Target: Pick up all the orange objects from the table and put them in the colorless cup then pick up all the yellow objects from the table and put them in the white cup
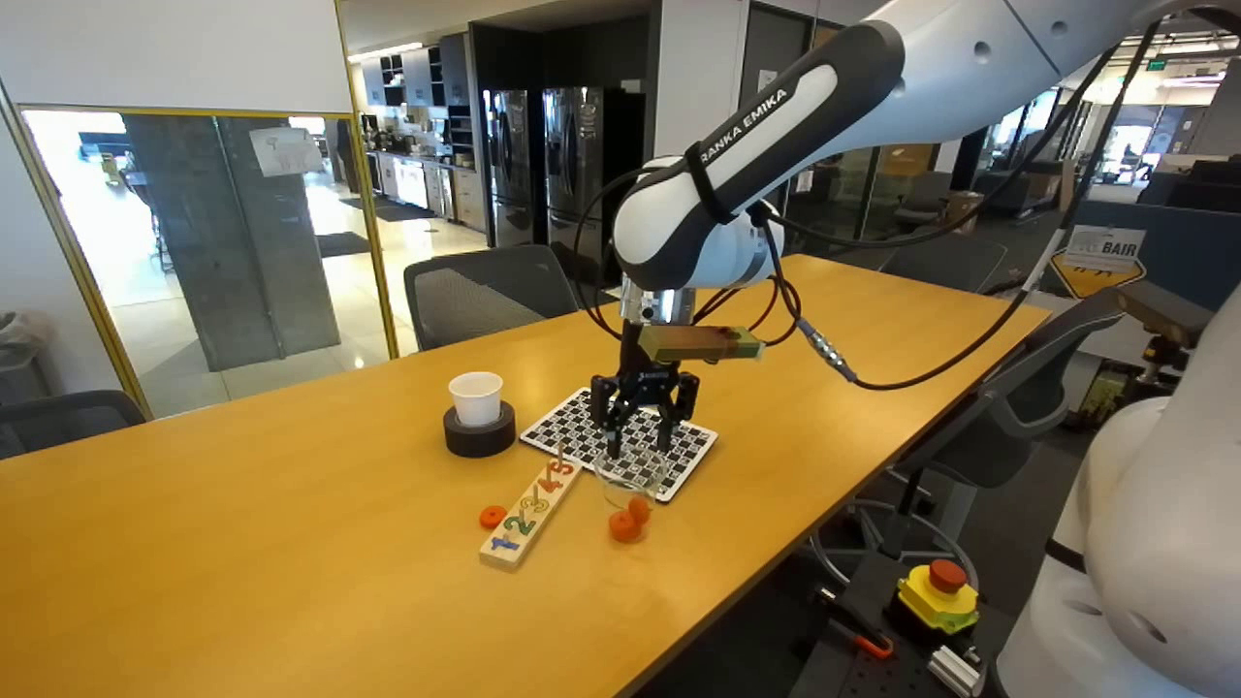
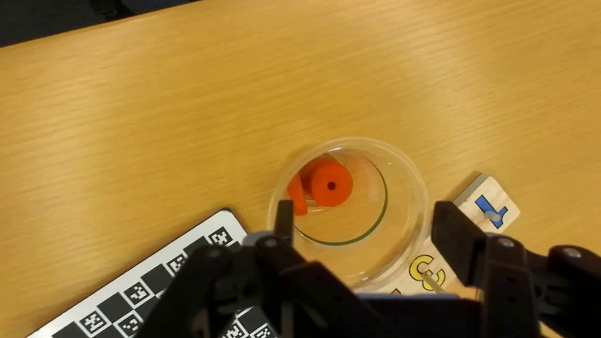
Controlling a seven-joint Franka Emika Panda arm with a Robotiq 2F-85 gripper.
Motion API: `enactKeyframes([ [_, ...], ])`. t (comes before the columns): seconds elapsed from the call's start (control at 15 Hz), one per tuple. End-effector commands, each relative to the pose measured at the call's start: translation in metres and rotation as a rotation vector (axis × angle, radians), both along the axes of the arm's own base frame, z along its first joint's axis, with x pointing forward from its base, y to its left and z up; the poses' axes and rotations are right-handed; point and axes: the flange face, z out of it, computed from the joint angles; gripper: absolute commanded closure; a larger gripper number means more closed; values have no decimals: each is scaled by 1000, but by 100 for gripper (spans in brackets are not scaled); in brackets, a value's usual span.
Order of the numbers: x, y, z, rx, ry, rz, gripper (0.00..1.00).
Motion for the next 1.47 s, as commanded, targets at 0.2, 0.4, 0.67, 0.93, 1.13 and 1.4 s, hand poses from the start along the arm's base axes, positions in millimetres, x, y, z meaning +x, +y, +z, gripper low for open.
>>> enactKeyframes([
  [0.2, 30, 12, 13, -19, -54, 32, 0],
  [0.4, 58, 32, 16, -19, -78, 113, 0],
  [0.67, 93, 73, 5, -55, -98, 340, 0],
  [0.93, 117, 106, -20, -106, -88, 553, 0],
  [1.13, 129, 120, -39, -139, -128, 680, 0],
  [1.4, 142, 134, -59, -136, -207, 715, 0],
])
